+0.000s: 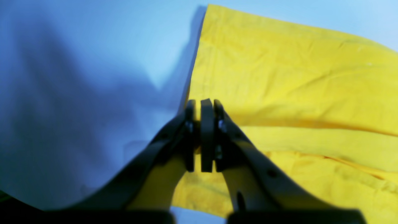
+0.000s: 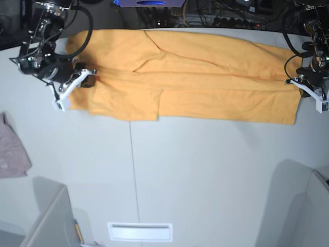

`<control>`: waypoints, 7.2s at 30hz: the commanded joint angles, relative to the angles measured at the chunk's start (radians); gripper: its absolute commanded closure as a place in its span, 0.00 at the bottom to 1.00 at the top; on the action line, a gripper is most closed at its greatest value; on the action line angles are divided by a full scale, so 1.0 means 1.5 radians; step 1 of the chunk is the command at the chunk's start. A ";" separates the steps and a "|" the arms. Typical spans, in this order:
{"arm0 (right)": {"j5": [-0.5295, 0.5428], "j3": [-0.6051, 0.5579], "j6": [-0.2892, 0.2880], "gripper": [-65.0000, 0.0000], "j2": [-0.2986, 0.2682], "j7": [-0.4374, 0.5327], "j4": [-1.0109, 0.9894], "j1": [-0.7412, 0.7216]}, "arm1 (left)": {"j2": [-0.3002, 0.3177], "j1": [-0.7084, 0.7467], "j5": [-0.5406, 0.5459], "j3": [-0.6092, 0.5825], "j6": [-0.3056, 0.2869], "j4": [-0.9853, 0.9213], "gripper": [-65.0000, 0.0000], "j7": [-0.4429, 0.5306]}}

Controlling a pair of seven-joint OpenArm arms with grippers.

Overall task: Fold the T-shirt properly
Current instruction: 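Lower the folded hem onto the shirt and release with both grippers, then smooth the folded shirt flat by pulling its ends apart with both grippers, then grasp the shirt's end with the left gripper and fold it toward the right gripper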

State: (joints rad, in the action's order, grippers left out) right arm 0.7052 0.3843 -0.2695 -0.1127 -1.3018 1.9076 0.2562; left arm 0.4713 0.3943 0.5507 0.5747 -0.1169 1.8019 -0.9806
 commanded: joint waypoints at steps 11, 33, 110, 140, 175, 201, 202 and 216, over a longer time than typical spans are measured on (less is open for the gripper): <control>0.163 0.109 -0.001 1.00 -0.020 -0.030 0.046 0.054 | 0.014 0.001 -0.001 0.007 0.000 0.013 1.00 0.010; 0.117 0.115 -0.001 0.73 -0.018 -0.041 0.046 0.093 | 0.015 0.032 -0.001 0.003 0.000 0.015 1.00 0.009; -0.124 -0.095 -0.005 1.00 0.012 0.234 0.066 0.111 | -0.099 -0.092 -0.037 0.222 -0.305 -0.031 0.00 -0.065; -0.125 -0.090 -0.004 1.00 0.013 0.238 0.064 0.112 | -0.076 -0.161 -0.037 0.122 -0.305 -0.401 0.85 0.089; -0.124 -0.020 -0.004 1.00 0.063 0.233 0.063 0.090 | -0.113 -0.016 -0.042 0.079 -0.301 0.048 1.00 0.088; -0.124 -0.021 -0.004 1.00 0.064 0.233 0.025 0.073 | -0.196 -0.022 -0.036 -0.246 -0.150 0.089 1.00 0.088; -0.124 -0.021 -0.004 1.00 0.064 0.233 0.025 0.073 | -0.196 -0.029 -0.036 -0.258 -0.144 0.089 1.00 0.088; -0.124 -0.021 -0.004 1.00 0.063 0.233 0.025 0.070 | -0.210 -0.038 -0.036 -0.320 -0.113 0.089 1.00 0.088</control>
State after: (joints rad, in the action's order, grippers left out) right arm 0.5079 0.3504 -0.2718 -0.0132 -0.9688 1.9289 0.3660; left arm 0.1524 0.3412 0.4805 0.0914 -0.2844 1.9175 -0.8719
